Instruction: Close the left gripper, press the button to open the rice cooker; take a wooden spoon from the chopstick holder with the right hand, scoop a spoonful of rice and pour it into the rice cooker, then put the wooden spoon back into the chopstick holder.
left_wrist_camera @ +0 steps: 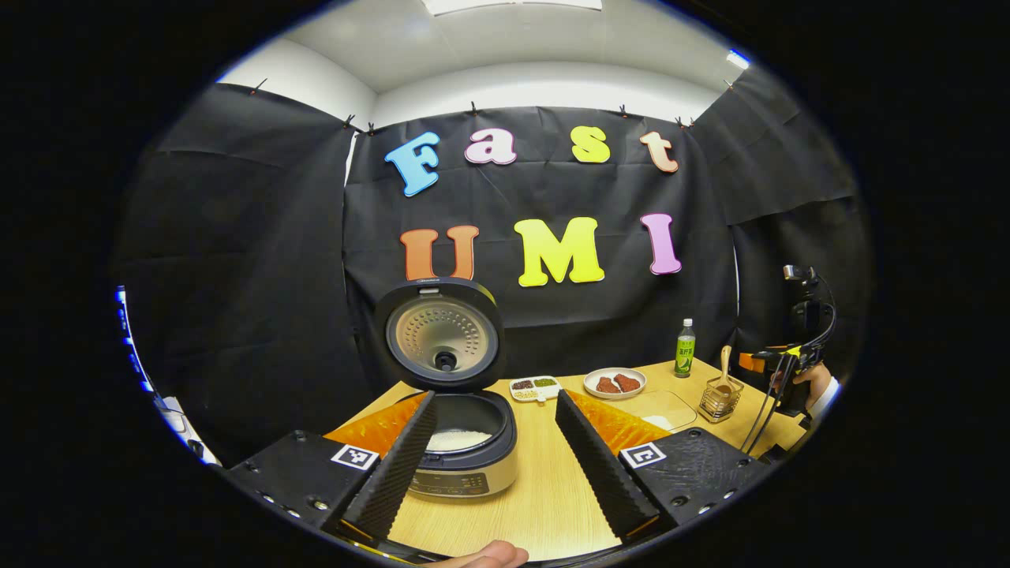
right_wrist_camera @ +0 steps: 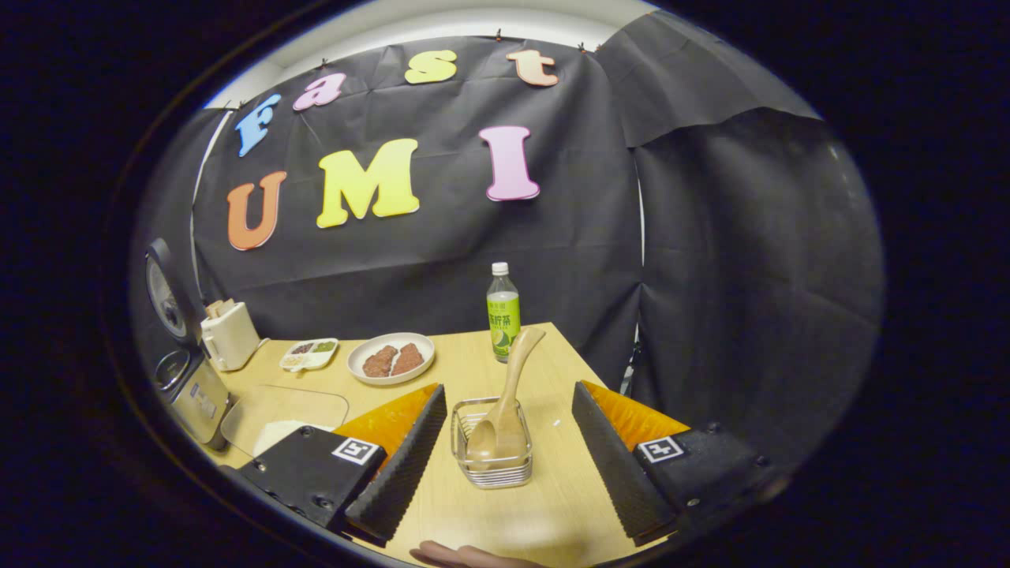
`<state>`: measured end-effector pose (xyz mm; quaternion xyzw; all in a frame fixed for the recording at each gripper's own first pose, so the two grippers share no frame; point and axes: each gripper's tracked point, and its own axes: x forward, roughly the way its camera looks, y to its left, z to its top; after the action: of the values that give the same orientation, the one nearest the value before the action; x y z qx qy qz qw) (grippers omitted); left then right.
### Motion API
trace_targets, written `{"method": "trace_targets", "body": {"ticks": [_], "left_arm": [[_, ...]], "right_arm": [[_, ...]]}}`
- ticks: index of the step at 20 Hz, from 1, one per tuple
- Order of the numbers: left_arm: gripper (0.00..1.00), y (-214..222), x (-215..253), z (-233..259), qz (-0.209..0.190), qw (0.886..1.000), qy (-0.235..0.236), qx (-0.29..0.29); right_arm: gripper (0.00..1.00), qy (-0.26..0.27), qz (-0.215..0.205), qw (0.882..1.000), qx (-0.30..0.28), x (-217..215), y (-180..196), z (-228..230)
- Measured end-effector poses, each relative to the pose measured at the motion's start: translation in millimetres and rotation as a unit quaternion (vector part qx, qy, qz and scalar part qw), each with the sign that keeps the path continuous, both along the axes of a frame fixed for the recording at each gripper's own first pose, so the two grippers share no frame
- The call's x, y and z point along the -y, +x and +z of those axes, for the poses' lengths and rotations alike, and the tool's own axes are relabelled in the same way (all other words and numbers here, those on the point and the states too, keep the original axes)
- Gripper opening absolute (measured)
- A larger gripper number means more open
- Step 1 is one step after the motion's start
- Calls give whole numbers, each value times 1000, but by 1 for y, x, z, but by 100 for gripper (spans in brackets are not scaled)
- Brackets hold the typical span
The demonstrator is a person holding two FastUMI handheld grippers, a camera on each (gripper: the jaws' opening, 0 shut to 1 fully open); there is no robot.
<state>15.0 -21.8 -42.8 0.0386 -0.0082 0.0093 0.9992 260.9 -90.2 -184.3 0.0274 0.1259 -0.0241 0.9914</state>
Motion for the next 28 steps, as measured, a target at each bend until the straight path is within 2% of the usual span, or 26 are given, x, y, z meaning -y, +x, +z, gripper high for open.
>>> {"method": "trace_targets", "body": {"ticks": [3,6,10,12,13,15,16,17,19,20,23,24,25,28], "left_arm": [[96,10,14,-7,-21,1000,-10,-8],[96,21,12,-12,-15,1000,-4,-11],[96,29,14,-18,-15,1000,1,-13],[96,32,18,-22,-21,1000,5,-16],[96,34,20,-25,-23,1000,8,-18],[96,38,27,-31,-33,999,15,-26],[96,40,30,-35,-34,999,20,-32],[96,41,31,-38,-34,998,26,-37],[96,45,34,-40,-35,998,33,-41],[96,44,37,-40,-39,998,31,-41],[96,42,42,-39,-50,998,20,-37],[96,41,41,-38,-49,998,15,-35],[96,40,39,-37,-47,998,12,-34],[96,37,37,-38,-44,998,7,-33]], "right_arm": [[100,5,-8,1000,1,11,27,-10],[100,25,-7,1000,-7,13,56,-22],[99,21,-3,1000,-12,12,92,-34],[97,16,-14,1000,-22,17,103,-41],[93,16,-13,999,-27,17,108,-42],[94,18,-1,999,-33,12,117,-40],[84,17,1,999,-38,10,120,-42],[82,12,0,999,-40,12,124,-41],[70,18,12,998,-53,8,129,-43],[55,31,20,997,-61,4,131,-47],[34,84,34,992,-90,-5,132,-58],[19,88,34,992,-89,-4,129,-55],[23,89,33,992,-88,-2,126,-53],[19,100,44,991,-83,-8,109,-38]]}}
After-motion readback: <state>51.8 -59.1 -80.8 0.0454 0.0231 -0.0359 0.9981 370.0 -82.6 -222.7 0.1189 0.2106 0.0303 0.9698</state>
